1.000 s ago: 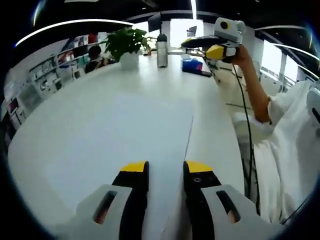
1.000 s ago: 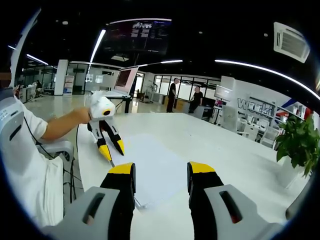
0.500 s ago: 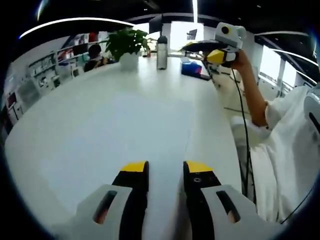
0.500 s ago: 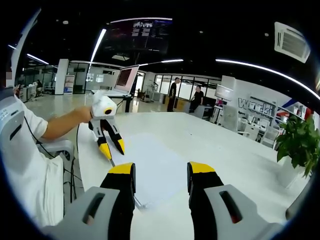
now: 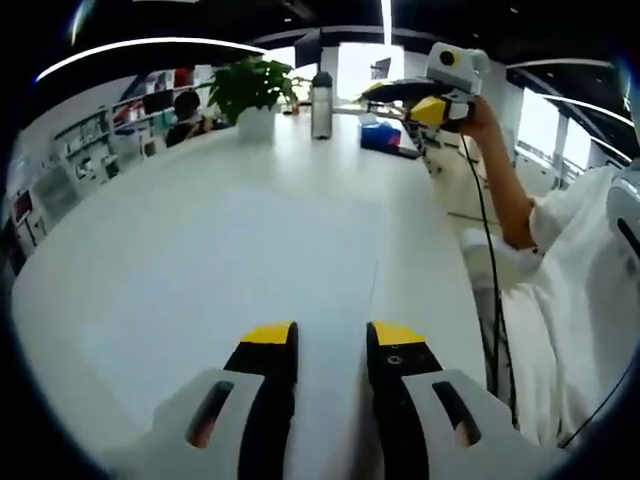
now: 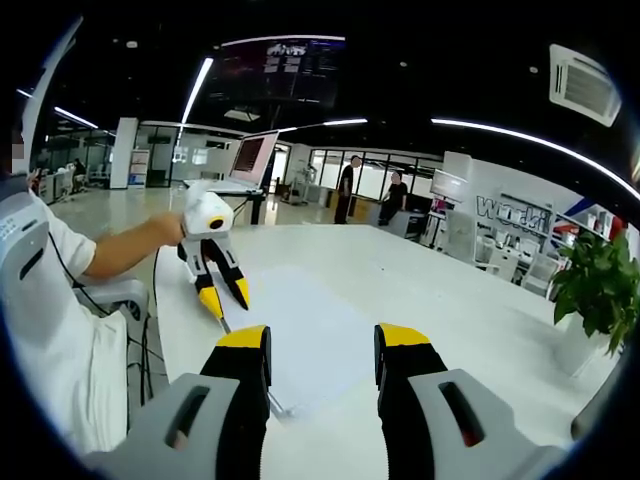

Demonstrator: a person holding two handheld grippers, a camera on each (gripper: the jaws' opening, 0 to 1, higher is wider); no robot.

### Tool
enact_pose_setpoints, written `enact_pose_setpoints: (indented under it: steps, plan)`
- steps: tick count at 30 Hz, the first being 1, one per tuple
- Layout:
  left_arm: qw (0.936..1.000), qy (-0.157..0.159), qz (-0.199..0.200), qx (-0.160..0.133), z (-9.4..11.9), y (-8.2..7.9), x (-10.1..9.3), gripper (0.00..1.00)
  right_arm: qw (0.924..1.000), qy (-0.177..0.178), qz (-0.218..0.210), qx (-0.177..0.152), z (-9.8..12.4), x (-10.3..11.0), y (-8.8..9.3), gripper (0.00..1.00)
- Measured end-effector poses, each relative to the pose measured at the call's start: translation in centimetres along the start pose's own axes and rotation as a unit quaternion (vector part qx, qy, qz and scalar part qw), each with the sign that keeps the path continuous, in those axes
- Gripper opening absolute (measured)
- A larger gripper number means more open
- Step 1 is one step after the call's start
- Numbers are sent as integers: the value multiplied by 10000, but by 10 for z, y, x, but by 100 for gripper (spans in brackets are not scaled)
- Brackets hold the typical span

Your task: Grasp the top corner of one sheet in the document stack and pull a single sheet out from the document stack, separating that one sheet from the rest and lifting it clear until the single sheet is fully removed from the stack

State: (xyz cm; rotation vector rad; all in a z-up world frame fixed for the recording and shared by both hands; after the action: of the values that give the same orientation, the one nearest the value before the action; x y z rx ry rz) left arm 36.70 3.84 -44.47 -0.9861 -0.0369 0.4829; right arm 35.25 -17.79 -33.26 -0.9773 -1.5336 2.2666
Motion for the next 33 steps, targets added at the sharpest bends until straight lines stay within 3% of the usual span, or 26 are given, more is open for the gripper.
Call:
enact_pose_setpoints:
  steps: [5,19,33]
  plan:
    - [10000,-29,-61,19,0,0,0,28,10000,-16,10,8,-1,1,0,41]
    - [9988,214,402,-160,2,-1,4,26,10000,-31,19,19,0,1,0,41]
    - [10000,60,12,-58,0,0,0,28,10000,-49,41,21,-1,3,0,41]
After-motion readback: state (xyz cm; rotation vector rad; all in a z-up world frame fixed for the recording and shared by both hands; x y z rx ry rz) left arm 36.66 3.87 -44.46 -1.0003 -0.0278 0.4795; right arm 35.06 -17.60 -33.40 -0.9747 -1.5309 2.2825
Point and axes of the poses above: the point that each gripper's makers call its tool centre point, and the gripper's own axes: z roughly backward along the fingers, x roughly to its left, y roughly out of its underside, the point moved 3 cm from there along z, roughly backward along the fingers, and after that the axes turned 12 degrees about z, right-handed, at the moved point
